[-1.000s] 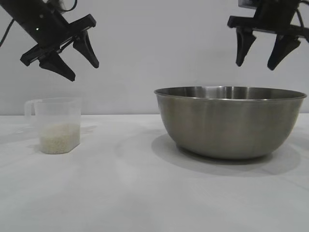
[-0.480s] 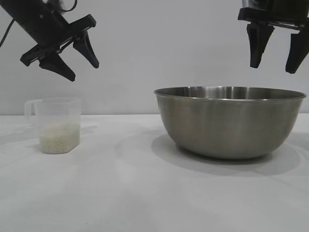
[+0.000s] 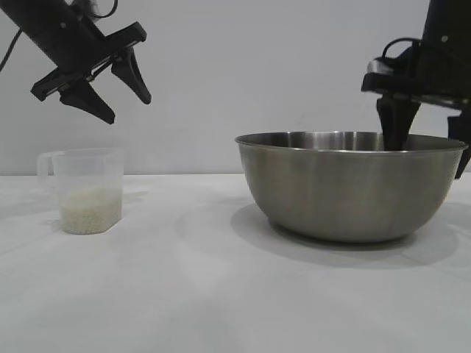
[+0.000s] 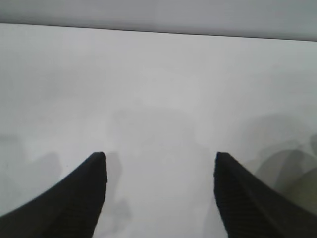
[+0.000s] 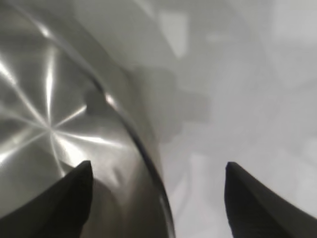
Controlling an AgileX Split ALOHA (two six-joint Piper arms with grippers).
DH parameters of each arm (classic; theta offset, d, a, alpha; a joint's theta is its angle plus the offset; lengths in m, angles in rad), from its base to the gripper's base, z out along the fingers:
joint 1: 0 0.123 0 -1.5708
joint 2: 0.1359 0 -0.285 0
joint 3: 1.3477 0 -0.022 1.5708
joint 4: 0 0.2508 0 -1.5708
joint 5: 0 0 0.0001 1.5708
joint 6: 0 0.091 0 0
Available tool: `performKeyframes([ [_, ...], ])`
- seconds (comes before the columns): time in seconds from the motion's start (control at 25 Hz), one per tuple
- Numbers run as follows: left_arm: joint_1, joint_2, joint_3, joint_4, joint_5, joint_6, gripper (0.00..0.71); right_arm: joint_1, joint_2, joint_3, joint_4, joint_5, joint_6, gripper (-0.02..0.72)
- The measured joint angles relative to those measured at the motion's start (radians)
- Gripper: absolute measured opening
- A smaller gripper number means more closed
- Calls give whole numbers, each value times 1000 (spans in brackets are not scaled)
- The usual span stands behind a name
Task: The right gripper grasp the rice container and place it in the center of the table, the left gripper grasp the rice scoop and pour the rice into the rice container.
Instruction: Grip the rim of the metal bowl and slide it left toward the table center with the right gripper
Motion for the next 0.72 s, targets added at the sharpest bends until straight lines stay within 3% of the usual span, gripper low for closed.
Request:
performKeyframes([
  [0.12, 0, 0, 0, 0, 0, 0, 391, 1, 0, 0, 0, 2, -6, 0],
  [0.28, 0, 0, 0, 0, 0, 2, 391, 27, 0, 0, 16, -3, -37, 0],
  [0.72, 0, 0, 0, 0, 0, 8, 391, 178, 2, 0, 46, -6, -43, 0],
])
